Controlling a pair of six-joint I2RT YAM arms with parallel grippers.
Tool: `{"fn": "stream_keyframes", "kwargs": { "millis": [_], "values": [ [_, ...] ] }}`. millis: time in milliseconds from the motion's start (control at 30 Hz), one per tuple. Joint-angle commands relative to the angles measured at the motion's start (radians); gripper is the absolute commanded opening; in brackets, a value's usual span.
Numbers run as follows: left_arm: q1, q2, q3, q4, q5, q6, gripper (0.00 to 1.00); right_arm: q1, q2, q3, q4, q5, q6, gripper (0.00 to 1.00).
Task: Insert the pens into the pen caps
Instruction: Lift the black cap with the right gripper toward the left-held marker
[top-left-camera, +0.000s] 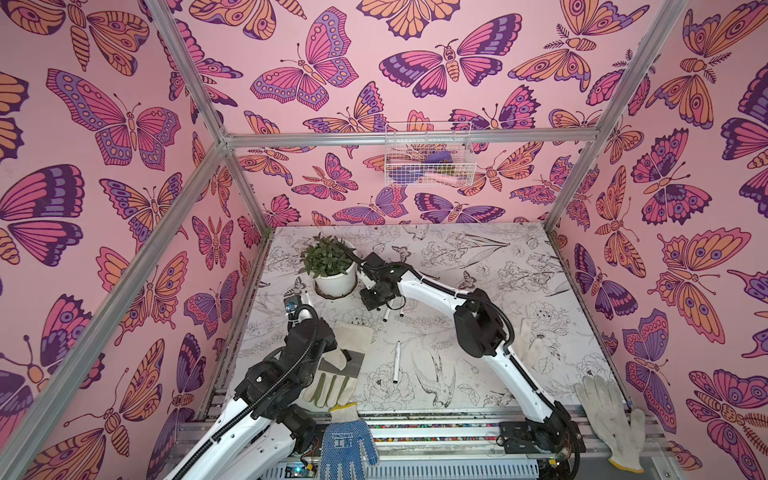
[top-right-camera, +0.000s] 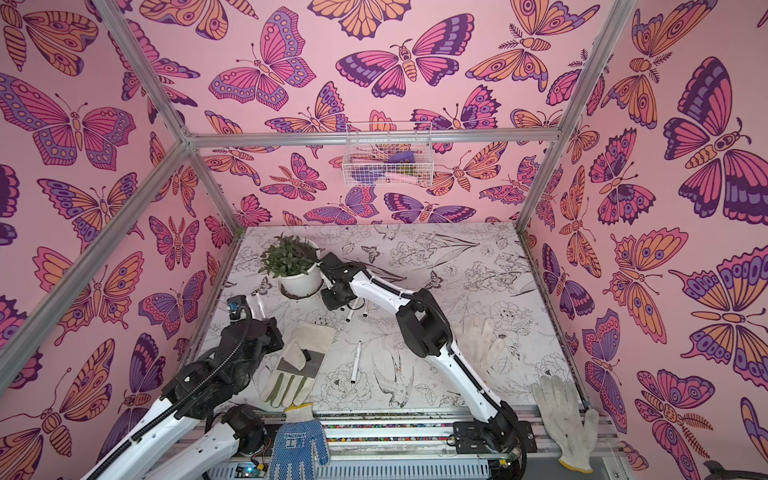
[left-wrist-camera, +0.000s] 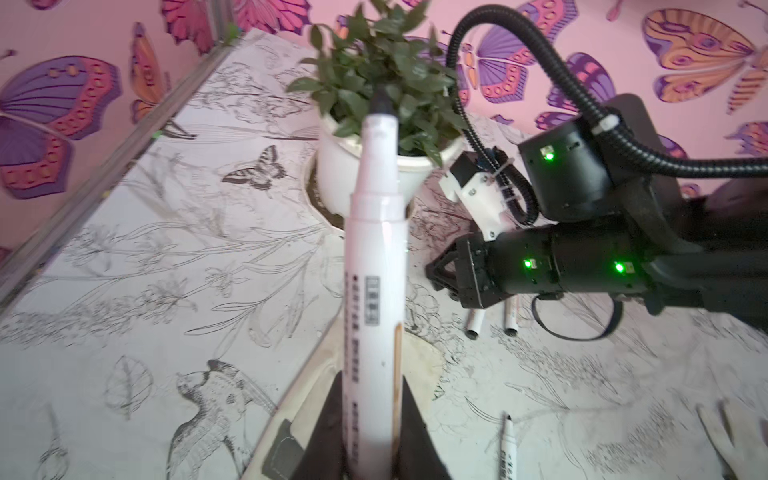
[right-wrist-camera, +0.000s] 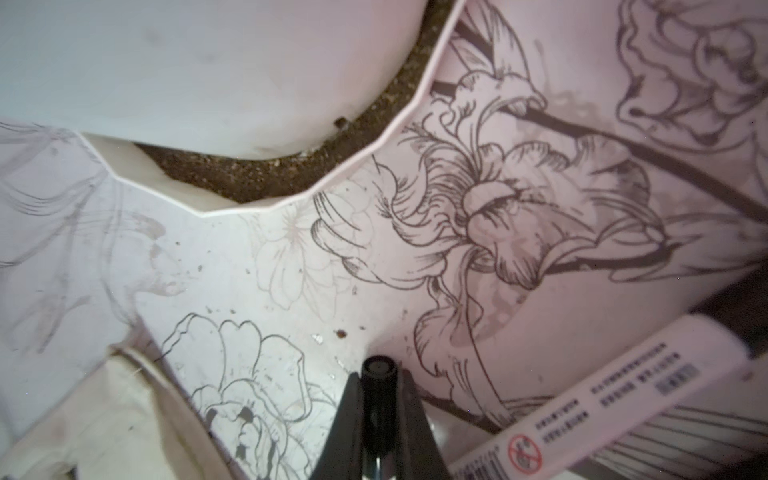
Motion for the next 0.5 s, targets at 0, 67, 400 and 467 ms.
{"fn": "stream_keyframes", "kwargs": {
  "millis": [0, 67, 400, 467],
  "values": [
    [0.005, 0.002, -0.037, 0.144, 0.2, 0.115, 0.0, -0.066, -0.198, -0.187, 0.245, -0.218, 0.114, 0.0],
    [0.004, 0.01, -0.061, 0.237, 0.323, 0.169, 0.0, -0.106, -0.316, -0.323, 0.39, -0.308, 0.174, 0.0],
    [0.003, 0.276, -0.056, 0.562, 0.669, 0.289, 0.0, -0.274, -0.763, -0.795, 0.774, -0.517, 0.343, 0.0],
    [0.002, 0.346, -0.037, 0.622, 0.713, 0.285, 0.0, -0.289, -0.815, -0.857, 0.849, -0.555, 0.379, 0.0]
  ]
}}
